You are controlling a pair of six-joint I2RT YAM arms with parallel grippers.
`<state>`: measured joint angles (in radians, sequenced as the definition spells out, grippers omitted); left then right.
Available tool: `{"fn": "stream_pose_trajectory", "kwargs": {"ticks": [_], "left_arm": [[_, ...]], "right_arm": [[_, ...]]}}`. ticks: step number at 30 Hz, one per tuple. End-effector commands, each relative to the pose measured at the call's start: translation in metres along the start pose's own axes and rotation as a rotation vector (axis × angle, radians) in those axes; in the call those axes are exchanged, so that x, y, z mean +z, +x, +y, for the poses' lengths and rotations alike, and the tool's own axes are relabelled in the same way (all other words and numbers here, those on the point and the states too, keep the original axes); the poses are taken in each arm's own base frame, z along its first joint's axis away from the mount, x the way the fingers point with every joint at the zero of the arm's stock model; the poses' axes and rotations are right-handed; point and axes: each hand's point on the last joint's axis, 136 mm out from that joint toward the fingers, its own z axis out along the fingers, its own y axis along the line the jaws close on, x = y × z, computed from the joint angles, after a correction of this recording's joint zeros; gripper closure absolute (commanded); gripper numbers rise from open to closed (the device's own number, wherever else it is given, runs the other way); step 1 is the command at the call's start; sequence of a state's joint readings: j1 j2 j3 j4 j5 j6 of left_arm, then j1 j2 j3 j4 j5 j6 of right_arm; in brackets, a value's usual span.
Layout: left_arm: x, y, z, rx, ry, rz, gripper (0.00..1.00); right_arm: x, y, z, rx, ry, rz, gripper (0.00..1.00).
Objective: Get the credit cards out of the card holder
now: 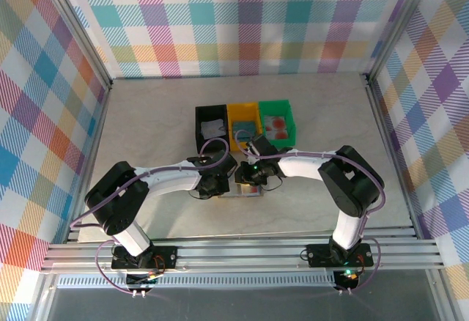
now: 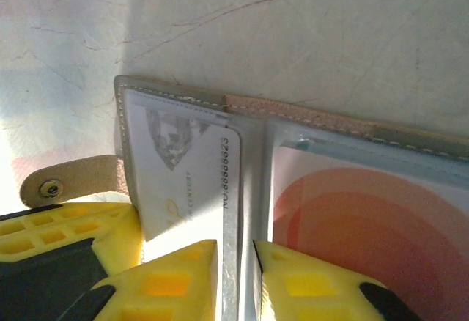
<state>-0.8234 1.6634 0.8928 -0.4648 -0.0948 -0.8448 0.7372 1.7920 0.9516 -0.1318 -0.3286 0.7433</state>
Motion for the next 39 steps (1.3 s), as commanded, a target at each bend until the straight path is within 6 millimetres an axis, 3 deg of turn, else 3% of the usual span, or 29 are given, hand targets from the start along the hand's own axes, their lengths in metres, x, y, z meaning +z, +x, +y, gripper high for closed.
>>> {"fn": "stream_pose_trajectory", "kwargs": {"ticks": [1,29,39], "left_arm": [[0.037,0.03,0.019,0.023,-0.063,0.105,1.0],[0.042,0.032,0.015,0.033,-0.054,0.125,1.0],[0.043,0.032,0.015,0.038,-0.056,0.128,1.0]], "right_arm": [[0.006,0.0,0.005,-0.015,-0.013,0.014,0.8],[0.012,0.006,0.018,-0.064,-0.101,0.026,0.85],[0.011,0.006,0.013,-0.053,-0.062,0.03,0.88]]}}
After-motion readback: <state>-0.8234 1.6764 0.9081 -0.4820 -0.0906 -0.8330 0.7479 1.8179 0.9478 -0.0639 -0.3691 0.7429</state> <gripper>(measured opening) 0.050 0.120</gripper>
